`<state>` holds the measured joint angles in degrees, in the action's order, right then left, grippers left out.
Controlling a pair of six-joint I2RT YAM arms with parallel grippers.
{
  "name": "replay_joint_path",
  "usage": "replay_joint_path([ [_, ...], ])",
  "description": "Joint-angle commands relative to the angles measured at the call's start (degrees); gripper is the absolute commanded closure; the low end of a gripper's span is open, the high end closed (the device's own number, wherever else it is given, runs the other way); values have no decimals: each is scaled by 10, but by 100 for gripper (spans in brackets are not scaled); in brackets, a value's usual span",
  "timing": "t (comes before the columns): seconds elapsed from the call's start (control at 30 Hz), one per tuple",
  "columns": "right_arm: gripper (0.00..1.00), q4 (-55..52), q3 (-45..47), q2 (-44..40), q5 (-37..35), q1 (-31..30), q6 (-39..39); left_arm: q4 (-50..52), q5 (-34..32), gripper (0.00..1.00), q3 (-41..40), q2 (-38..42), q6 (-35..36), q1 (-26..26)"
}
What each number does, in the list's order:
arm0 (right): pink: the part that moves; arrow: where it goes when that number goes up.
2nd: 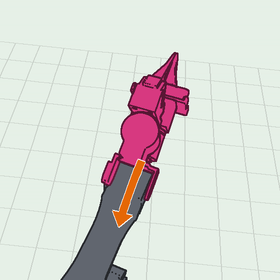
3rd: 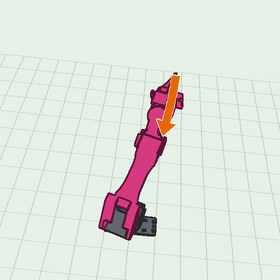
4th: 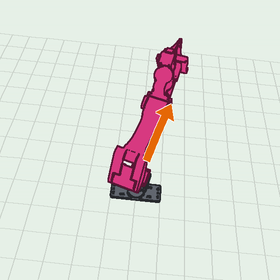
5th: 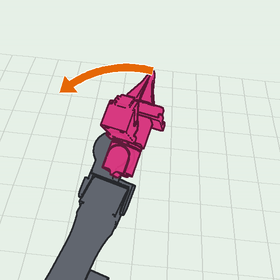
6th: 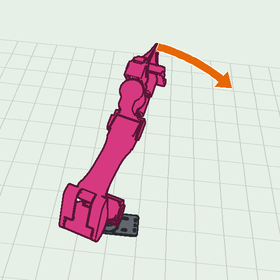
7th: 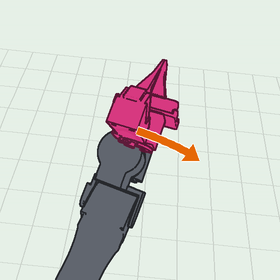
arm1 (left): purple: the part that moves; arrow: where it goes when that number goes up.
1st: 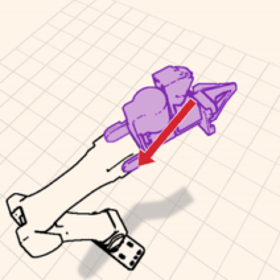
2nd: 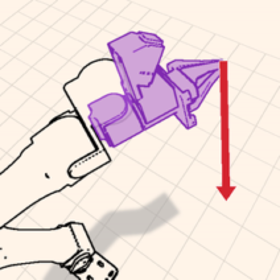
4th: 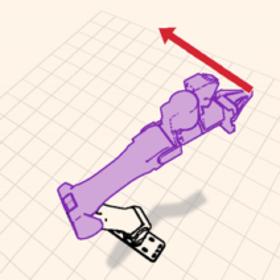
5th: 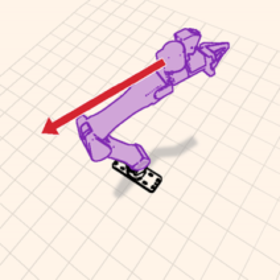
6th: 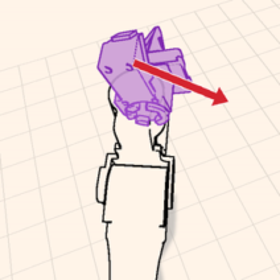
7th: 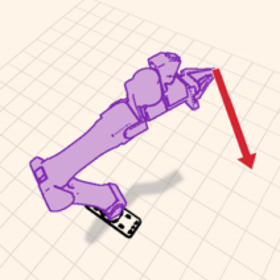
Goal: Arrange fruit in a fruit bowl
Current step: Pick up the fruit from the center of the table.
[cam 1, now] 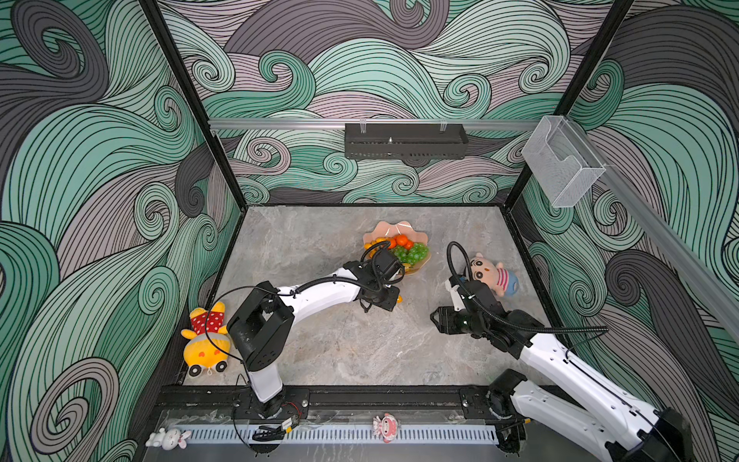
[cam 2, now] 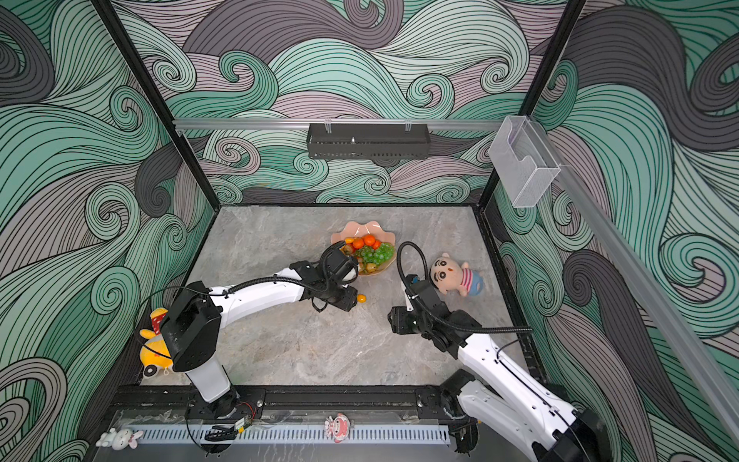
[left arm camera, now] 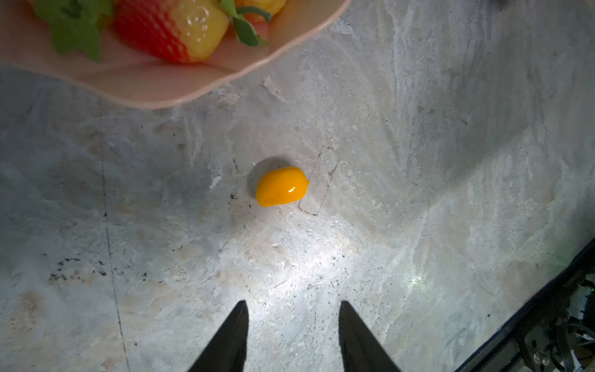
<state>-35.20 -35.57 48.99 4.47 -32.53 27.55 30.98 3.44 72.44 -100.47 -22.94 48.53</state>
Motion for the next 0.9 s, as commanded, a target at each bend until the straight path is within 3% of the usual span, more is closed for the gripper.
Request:
replay_joint_path([
  [0.0, 41, -19, 8, -19, 32, 31, 6, -18, -8, 49, 29, -36, -13, 2],
  [0.23, 40, -40, 0, -33, 43, 56, -10, -14, -9, 44, 82, -106, -7, 9],
  [0.57, 40, -41, 0, -42, 61, 60, -19, -9, -29, 41, 116, -150, 102, 9],
  [0.87, 41, -41, -1, -41, 67, 60, -22, 5, 14, 39, 154, -192, 191, 9],
])
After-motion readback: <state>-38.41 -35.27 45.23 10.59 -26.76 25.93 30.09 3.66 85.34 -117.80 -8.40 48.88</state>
